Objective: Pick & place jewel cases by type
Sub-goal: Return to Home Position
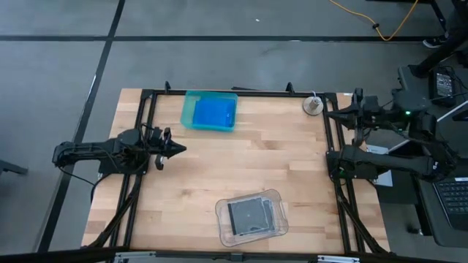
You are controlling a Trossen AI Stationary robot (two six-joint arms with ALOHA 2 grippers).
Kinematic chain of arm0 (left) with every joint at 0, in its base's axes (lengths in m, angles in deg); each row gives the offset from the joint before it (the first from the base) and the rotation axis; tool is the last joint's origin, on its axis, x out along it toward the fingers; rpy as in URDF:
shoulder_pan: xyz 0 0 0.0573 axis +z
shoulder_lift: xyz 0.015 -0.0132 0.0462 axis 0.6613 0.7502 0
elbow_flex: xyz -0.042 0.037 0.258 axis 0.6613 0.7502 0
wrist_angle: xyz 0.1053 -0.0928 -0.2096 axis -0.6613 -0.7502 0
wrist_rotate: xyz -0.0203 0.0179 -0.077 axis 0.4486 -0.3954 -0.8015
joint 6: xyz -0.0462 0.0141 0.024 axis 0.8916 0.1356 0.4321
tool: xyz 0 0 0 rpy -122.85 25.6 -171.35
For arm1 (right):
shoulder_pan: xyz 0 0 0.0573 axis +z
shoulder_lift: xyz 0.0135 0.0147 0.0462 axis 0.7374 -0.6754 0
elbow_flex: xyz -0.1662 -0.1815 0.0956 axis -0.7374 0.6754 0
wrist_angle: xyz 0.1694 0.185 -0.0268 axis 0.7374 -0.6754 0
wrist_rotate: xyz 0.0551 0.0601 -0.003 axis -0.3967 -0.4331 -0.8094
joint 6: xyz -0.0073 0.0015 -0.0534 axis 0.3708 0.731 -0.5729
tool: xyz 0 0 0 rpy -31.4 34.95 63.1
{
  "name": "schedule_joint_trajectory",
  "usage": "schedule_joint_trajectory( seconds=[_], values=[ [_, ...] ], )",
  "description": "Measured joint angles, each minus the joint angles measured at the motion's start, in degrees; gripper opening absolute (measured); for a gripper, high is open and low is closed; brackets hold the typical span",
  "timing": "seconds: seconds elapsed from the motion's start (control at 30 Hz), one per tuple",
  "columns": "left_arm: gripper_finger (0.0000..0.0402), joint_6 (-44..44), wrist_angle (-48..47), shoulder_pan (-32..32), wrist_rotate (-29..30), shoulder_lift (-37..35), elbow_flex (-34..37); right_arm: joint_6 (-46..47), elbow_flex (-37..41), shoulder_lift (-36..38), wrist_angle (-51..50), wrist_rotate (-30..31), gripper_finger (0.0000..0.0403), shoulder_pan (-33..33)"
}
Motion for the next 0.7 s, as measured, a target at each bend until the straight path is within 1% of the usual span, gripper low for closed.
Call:
schedule_joint_trajectory(
  seconds=[0.1,0.13,0.2,0.33,0.4,0.47,0.57,0.63,0.7],
  values=[
    [0.0006,0.8,0.0,0.0,0.0,0.0,0.0,0.0,7.7,2.9,14.3,-8.4,0.0006,0.0],
    [0.0006,0.8,0.0,0.0,0.0,0.0,0.0,0.4,10.9,4.2,18.0,-10.4,0.0006,0.1],
    [0.0006,0.8,0.0,0.0,0.0,0.0,0.0,1.9,18.2,6.9,23.5,-12.2,0.0006,0.8],
    [0.0006,0.8,0.0,0.0,0.0,0.0,0.0,10.3,34.9,13.7,33.3,-12.2,0.0006,4.8],
    [0.0006,0.8,0.0,0.0,0.0,0.0,0.0,14.8,42.2,17.6,38.6,-12.2,0.0006,8.4],
    [0.0006,0.8,0.0,0.0,0.0,0.0,0.0,17.5,47.9,22.1,41.6,-11.9,0.0006,12.7],
    [0.0006,0.8,0.0,0.0,0.0,0.0,0.0,18.7,52.9,28.7,42.9,-8.2,0.0006,19.2],
    [0.0006,0.8,0.0,0.0,-0.2,0.0,0.0,18.2,53.8,28.3,44.6,-5.8,0.0006,23.4],
    [0.0006,0.8,0.0,0.0,-0.1,0.2,0.0,15.2,53.8,27.4,45.0,-4.0,0.0006,27.5]
  ],
)
